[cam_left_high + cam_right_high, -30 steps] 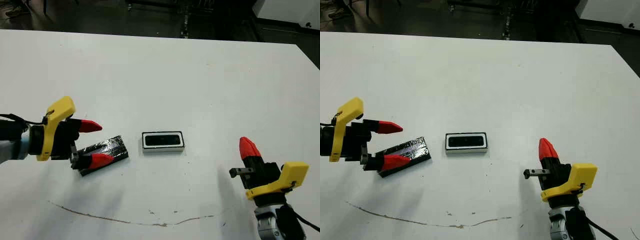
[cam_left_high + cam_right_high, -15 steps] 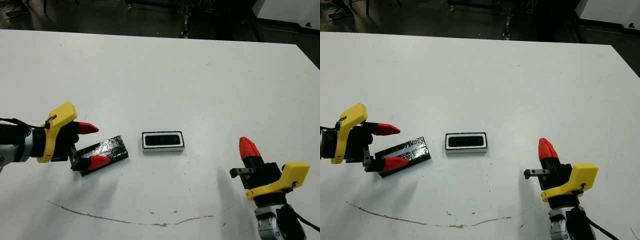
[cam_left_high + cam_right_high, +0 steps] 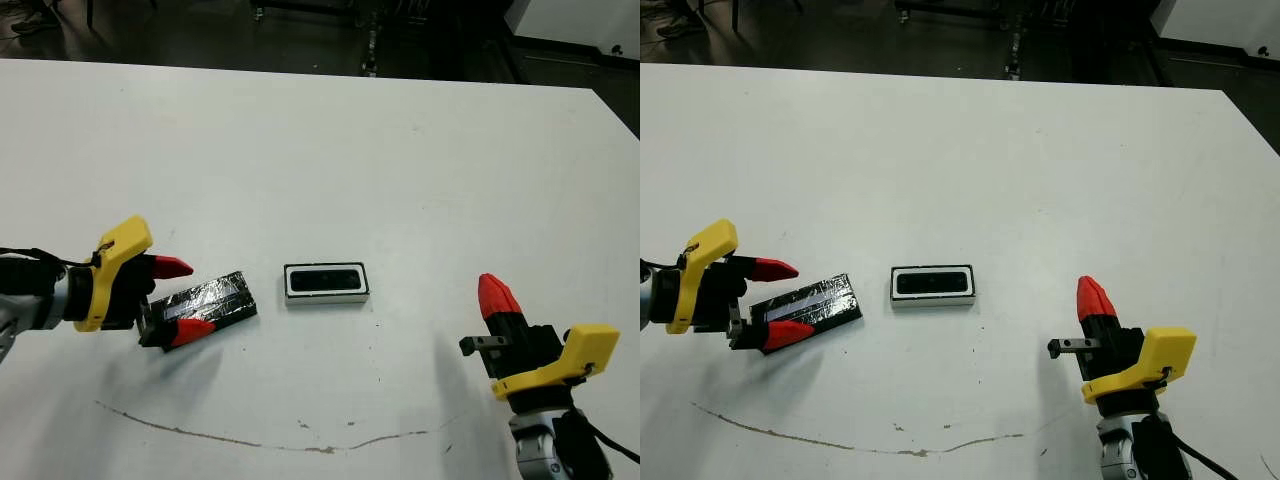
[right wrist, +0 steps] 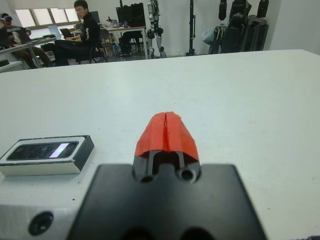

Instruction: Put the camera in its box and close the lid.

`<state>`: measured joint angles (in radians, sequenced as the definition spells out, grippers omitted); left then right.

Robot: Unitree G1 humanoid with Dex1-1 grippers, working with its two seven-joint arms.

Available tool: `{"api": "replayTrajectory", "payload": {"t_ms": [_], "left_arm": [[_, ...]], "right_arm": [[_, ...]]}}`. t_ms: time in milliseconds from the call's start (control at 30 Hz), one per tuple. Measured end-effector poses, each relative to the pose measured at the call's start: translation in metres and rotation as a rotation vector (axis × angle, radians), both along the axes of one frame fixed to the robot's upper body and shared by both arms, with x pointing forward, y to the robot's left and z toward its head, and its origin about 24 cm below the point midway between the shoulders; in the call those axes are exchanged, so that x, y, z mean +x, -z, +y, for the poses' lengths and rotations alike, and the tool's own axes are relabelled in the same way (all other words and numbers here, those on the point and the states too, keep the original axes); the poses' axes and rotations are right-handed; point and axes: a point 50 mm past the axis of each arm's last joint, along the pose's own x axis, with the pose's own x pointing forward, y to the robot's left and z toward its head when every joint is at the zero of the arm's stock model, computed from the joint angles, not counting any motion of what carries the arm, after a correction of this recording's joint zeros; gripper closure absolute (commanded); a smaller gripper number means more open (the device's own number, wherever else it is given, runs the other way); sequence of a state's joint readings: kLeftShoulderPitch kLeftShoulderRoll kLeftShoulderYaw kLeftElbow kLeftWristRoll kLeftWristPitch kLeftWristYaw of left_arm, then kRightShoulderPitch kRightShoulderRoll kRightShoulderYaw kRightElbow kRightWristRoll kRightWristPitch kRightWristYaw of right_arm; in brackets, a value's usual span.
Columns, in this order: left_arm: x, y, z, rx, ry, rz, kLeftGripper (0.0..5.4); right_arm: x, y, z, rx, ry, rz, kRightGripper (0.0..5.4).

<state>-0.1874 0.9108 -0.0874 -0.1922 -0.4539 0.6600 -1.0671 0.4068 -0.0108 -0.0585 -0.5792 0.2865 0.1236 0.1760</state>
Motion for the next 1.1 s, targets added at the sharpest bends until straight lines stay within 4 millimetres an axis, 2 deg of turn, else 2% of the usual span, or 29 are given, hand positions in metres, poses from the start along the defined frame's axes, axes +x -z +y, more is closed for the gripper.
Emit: {"api": "replayTrajectory", "payload": {"t_ms": [433,733,833,1100], "left_arm": [[-0.002,0.007,0.003,0.006,-0.028,0.041,0.00],[-0.003,0.010,0.002,0.023,-0.016,0.002,0.00],[-0.002,0.010,0.002,0.038,-0.026,-0.021,0.25],[-0.006,0.011,-0.002,0.049,-0.065,-0.028,1.41]], "right_arm": [[-0.001,0.000,-0.001,0.010,-0.002,0.001,5.39],[-0.001,-0.001,-0.002,0.001,-0.009,-0.005,5.39],[-0.001,-0.001,-0.002,0.000,-0.009,-0.005,5.40],[-0.001,-0.001,-0.003,-0.001,-0.005,-0.005,5.40]]}}
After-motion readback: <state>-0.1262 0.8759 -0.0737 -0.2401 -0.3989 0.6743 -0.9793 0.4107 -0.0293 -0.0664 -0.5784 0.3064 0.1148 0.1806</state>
